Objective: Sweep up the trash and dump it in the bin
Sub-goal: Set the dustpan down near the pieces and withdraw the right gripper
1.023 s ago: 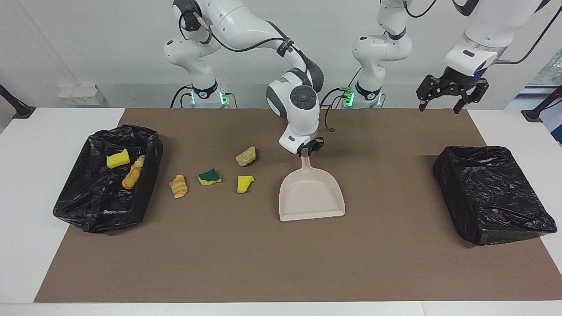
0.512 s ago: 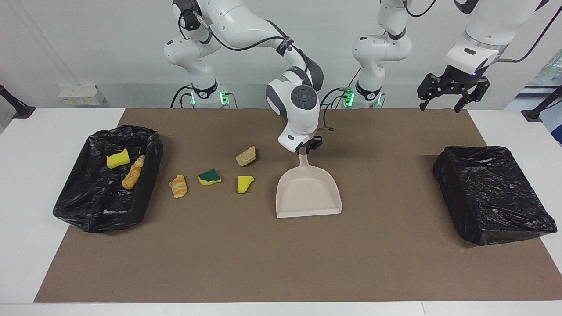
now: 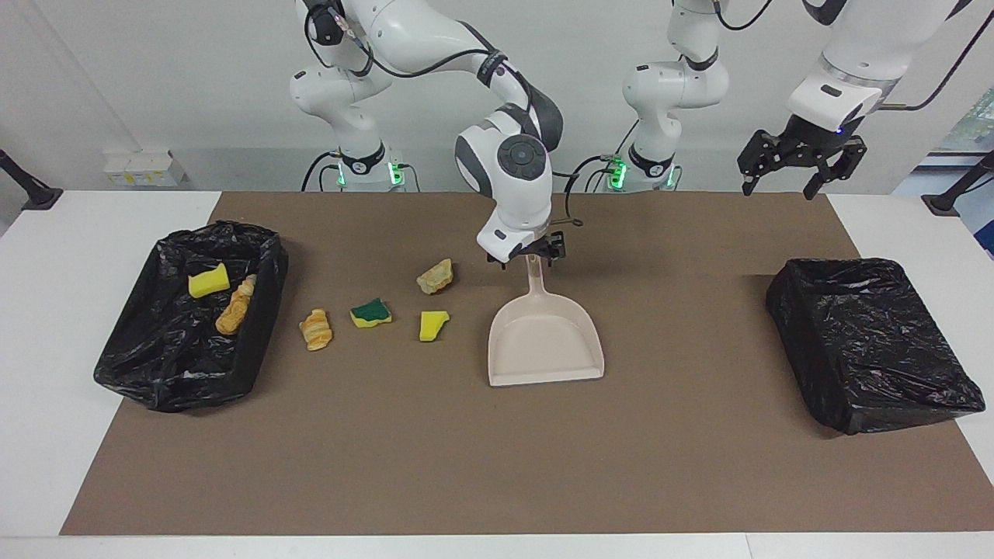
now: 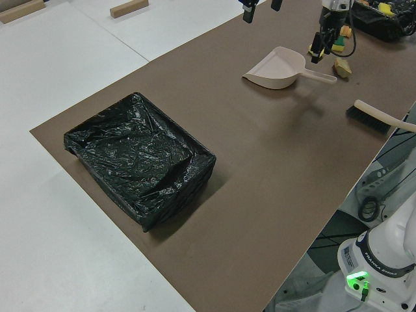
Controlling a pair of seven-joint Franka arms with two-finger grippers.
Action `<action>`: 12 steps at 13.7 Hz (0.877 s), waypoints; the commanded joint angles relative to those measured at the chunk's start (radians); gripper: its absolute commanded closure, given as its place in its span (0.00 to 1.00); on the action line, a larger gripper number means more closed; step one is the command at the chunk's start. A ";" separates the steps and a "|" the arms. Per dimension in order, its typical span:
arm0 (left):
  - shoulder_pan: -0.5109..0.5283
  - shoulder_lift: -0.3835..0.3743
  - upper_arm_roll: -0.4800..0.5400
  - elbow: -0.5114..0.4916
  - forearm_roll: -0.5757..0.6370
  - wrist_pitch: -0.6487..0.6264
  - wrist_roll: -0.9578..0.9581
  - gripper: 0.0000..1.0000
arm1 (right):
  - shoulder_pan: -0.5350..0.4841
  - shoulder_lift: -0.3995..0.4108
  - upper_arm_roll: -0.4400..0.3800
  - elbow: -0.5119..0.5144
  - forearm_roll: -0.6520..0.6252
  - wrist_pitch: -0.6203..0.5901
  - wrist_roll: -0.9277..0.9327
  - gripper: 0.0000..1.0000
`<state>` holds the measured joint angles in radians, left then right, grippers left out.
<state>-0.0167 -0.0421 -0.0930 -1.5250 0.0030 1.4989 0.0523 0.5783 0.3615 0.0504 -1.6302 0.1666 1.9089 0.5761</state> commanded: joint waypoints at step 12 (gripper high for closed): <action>0.011 0.001 -0.008 0.017 0.014 -0.020 -0.008 0.00 | -0.143 -0.173 0.011 -0.118 -0.013 -0.136 -0.279 0.00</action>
<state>-0.0167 -0.0421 -0.0932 -1.5250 0.0030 1.4989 0.0523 0.4380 0.2555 0.0497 -1.6587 0.1647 1.7702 0.3210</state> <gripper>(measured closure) 0.000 0.000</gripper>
